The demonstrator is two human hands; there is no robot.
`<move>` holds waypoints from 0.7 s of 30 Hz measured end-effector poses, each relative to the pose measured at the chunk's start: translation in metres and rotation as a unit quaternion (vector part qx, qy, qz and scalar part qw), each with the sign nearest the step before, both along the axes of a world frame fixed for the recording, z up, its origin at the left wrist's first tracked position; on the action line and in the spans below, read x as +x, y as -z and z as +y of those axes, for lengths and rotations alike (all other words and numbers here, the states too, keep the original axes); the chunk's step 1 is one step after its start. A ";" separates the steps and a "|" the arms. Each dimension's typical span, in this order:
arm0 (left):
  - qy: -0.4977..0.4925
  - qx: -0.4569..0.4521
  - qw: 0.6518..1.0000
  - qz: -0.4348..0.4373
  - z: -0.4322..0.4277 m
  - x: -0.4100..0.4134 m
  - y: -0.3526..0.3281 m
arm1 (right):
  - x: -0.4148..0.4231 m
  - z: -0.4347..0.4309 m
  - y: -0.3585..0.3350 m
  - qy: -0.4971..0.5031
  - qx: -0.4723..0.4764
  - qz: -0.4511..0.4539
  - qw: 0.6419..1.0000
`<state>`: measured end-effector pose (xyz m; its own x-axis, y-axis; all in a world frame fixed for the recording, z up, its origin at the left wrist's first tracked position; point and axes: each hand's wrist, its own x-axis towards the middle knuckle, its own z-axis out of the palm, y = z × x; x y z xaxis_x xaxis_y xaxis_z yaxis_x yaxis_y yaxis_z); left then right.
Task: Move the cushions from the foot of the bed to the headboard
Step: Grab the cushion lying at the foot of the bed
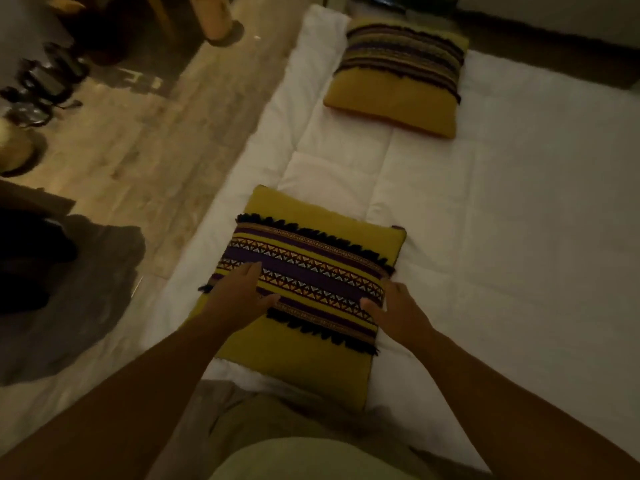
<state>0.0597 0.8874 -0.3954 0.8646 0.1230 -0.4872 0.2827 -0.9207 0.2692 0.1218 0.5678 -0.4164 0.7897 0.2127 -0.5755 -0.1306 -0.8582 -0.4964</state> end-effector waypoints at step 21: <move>-0.108 -0.223 0.969 0.001 0.125 0.066 0.156 | -0.019 0.029 0.138 0.329 0.005 -0.015 0.944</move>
